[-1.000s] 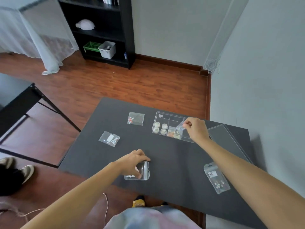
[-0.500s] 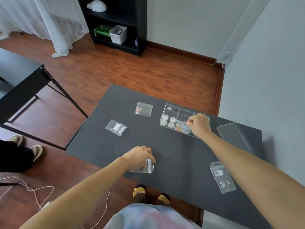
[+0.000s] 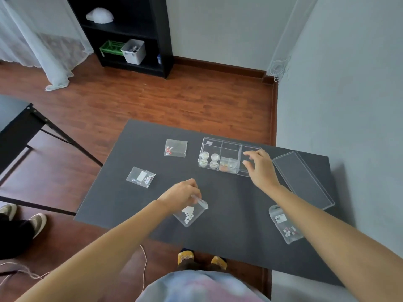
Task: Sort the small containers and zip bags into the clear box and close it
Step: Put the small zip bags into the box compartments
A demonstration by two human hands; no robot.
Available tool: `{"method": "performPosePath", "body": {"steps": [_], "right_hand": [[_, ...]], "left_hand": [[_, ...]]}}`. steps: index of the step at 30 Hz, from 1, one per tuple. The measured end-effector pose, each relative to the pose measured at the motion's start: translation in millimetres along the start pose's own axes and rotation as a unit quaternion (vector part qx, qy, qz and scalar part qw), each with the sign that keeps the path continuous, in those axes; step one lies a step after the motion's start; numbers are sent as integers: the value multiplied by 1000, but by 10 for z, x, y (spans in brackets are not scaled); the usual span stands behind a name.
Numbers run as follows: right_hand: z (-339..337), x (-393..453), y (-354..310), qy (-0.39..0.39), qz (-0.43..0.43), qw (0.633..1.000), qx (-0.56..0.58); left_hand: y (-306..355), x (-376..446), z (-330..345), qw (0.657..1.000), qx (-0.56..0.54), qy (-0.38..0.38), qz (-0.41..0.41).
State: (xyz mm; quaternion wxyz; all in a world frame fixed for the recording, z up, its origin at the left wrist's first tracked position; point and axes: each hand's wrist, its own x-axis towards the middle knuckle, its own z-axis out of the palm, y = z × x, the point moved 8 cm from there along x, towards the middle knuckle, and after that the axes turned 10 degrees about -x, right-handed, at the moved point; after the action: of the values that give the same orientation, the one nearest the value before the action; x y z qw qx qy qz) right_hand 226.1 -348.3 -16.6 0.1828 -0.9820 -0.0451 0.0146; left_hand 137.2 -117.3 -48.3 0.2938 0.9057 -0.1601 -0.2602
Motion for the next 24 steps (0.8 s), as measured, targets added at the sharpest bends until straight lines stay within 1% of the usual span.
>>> {"method": "performPosePath", "body": {"steps": [3, 6, 9, 13, 15, 20, 24], "right_hand": [[-99, -230, 278, 12, 25, 1000, 14], [-138, -479, 576, 3, 56, 998, 18], [-109, -747, 851, -34, 95, 995, 6], [-30, -1111, 1123, -99, 147, 984, -11], [-6, -1227, 1188, -120, 153, 980, -45], [13, -1374, 1285, -131, 167, 973, -93], [68, -1419, 1306, -143, 173, 968, -109]], "left_hand": [[195, 127, -131, 999, -35, 21, 18], [400, 295, -265, 994, -85, 58, 25], [581, 500, -388, 982, -158, 100, 20], [769, 843, -522, 967, -212, 143, 3], [794, 1016, -575, 958, -238, 158, -18], [891, 1415, -698, 937, -259, 228, -47], [963, 1625, -656, 936, -260, 232, -48]]}}
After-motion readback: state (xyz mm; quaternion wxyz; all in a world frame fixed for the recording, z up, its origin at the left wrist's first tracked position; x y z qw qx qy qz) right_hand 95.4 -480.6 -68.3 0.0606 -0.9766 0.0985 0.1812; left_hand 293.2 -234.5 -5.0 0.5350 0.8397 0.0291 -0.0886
